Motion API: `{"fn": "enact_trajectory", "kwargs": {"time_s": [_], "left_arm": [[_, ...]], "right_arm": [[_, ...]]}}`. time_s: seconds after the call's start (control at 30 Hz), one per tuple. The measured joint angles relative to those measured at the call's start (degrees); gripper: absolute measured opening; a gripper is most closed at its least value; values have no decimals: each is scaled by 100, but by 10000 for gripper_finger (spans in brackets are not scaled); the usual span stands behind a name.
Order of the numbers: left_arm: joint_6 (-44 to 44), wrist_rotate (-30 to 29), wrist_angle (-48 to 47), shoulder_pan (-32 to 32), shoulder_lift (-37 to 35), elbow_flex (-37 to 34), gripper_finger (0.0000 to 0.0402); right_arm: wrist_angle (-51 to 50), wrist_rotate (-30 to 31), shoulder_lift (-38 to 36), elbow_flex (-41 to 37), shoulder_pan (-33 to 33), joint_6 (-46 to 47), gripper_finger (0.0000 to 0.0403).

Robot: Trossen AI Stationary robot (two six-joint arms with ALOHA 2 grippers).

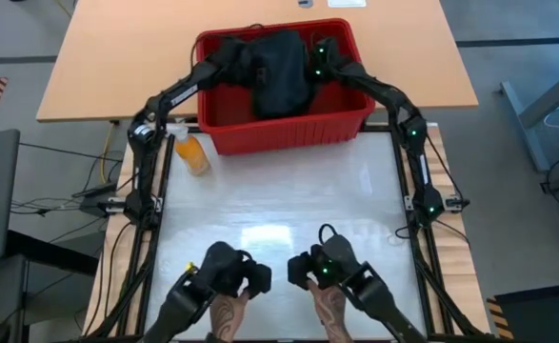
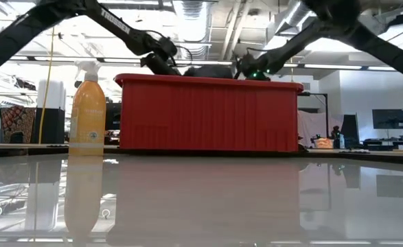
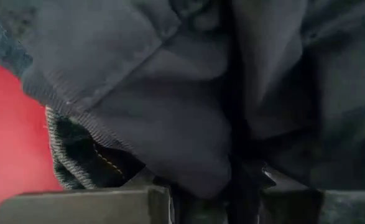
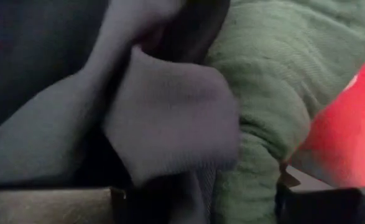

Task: Fold laundry
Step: Put the stacked clothes into the red laundry bin

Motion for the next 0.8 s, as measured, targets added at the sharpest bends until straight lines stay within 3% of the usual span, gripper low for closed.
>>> {"fn": "enact_trajectory", "kwargs": {"time_s": [0.1,0.3,0.43,0.57,0.67,0.8], "left_arm": [[448,-327,-658,-15,231,386,77],[1120,-1135,-1321,-17,360,513,172],[1486,-1907,-1659,-28,310,522,218],[1636,-2243,-1812,5,196,522,236],[1657,-2469,-1864,14,98,519,238],[1798,-2846,-1810,20,-122,515,239]], "right_arm": [[-187,139,109,21,15,-185,179],[-766,874,107,32,40,-1013,179],[-1055,1012,60,31,-53,-1059,268],[-1464,1137,24,51,-204,-958,352],[-1617,1524,3,39,-293,-942,376],[-1520,1864,-259,38,-359,-1037,376]]}}
